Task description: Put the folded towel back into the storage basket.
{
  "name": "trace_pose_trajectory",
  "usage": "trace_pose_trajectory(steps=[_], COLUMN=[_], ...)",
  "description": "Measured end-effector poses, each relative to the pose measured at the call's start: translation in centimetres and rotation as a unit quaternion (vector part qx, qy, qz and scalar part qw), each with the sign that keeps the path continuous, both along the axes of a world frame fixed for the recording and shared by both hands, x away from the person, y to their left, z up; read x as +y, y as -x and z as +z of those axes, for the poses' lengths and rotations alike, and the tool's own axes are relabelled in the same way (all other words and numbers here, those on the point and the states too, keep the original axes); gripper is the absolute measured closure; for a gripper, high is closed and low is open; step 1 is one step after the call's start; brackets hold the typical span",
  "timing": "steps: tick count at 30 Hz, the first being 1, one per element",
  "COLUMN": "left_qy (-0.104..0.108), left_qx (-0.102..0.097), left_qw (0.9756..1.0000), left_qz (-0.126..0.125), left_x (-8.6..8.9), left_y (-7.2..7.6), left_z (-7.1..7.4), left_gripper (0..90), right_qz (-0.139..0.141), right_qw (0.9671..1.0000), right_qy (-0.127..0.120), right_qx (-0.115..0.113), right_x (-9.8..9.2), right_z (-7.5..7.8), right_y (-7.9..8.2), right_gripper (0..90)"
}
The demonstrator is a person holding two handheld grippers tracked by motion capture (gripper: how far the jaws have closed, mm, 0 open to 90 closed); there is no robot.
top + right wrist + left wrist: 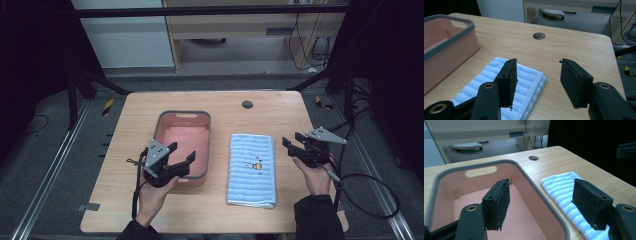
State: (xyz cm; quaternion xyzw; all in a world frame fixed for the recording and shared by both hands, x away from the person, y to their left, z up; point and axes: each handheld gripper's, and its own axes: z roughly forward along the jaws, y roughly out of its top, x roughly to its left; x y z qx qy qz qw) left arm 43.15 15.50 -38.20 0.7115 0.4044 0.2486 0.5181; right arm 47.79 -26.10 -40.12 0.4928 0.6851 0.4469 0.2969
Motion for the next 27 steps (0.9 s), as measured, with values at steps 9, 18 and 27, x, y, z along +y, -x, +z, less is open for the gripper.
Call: trace_pose_trajectory(steps=[9, 18, 27], left_qy=[-0.010, -0.016, -0.037], left_qx=[0.007, 0.012, 0.019], left_qw=[0.9996, 0.9985, 0.9970], left_qz=[-0.026, -0.050, -0.065], left_x=[-2.6, -5.1, -7.3], left_y=[0.1, 0.3, 0.7], left_z=[-0.9, -1.6, -2.8], left_gripper=[31.6, 36.5, 42.5], right_qz=[0.003, 0.004, 0.008], right_qw=[1.0000, 0.9999, 0.9998], right_qy=[0.000, 0.001, 0.004], right_qx=[0.009, 0.011, 0.018], right_x=[0.5, 0.7, 1.0], right_z=[-0.5, -0.8, -1.5], right_y=[-0.8, -1.5, -2.5], right_gripper=[46.5, 45.0, 45.7])
